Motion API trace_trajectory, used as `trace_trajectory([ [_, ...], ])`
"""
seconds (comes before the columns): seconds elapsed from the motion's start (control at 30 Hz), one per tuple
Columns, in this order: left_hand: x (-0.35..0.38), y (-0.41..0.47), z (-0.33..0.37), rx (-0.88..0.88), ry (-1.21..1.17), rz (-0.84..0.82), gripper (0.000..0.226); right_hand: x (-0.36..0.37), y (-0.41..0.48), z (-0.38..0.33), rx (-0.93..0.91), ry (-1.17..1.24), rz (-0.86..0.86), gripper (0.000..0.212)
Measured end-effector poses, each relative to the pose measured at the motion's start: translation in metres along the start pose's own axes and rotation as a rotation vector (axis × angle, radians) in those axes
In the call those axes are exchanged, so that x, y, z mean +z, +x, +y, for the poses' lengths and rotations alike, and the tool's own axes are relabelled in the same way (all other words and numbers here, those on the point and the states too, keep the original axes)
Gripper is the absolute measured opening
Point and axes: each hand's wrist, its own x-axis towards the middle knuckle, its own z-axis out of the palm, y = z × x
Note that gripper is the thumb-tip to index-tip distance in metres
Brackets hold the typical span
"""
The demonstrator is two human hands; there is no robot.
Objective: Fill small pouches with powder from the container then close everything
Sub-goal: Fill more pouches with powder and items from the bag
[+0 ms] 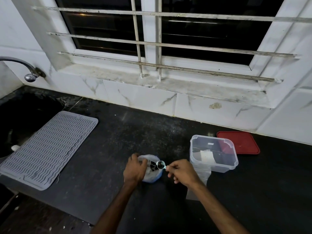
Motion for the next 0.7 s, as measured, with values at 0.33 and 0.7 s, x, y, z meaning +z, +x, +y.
trace_trajectory([
  [0.33,0.066,-0.083,0.043,0.258,-0.25,-0.113,0.09,-0.095,-0.034,0.021,-0.109,-0.001,0.088,0.011],
  [0.7,0.131,-0.113,0.072,0.224,-0.12,-0.161,0.045,-0.128,-0.046,0.062,-0.138,-0.302,0.07,0.018],
])
